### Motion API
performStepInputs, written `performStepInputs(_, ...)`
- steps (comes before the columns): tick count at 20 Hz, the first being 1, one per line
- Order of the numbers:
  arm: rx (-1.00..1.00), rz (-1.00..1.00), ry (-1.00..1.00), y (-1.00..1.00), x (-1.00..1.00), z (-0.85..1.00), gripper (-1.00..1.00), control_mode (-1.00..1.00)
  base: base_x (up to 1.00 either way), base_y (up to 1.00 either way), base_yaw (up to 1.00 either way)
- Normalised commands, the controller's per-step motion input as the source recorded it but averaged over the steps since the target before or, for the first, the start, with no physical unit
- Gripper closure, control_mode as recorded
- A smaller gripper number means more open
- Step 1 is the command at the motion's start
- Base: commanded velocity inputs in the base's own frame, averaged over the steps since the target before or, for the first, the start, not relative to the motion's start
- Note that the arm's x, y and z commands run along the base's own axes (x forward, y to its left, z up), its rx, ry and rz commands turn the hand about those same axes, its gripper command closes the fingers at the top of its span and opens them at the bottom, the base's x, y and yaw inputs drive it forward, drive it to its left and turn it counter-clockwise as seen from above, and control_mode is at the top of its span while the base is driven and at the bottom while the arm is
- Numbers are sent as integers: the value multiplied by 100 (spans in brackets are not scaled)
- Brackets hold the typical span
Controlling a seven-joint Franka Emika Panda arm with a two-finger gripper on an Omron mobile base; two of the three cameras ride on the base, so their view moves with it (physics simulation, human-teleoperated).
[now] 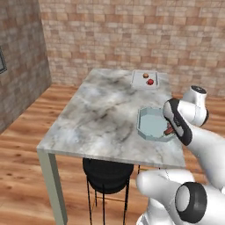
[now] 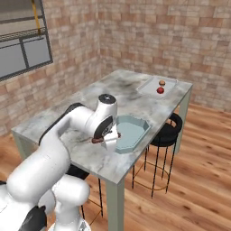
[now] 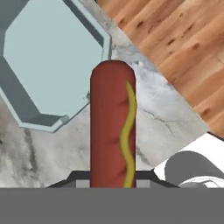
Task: Place the cold items (bell pepper and tangerine) from the fridge in one tupperware on the dining counter. Place the warm items (kebab skewer and hot dog) in the stove area in another tupperware.
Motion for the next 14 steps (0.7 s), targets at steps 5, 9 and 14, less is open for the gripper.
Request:
performStepInputs(5, 0, 39, 22, 0, 100, -37, 100, -100, 0, 0, 0)
performStepInputs(9, 0, 33, 11, -10, 100, -24, 100, -100, 0, 0, 0)
performStepInputs(14, 0, 19, 5, -17, 88, -32, 100, -100, 0, 0, 0)
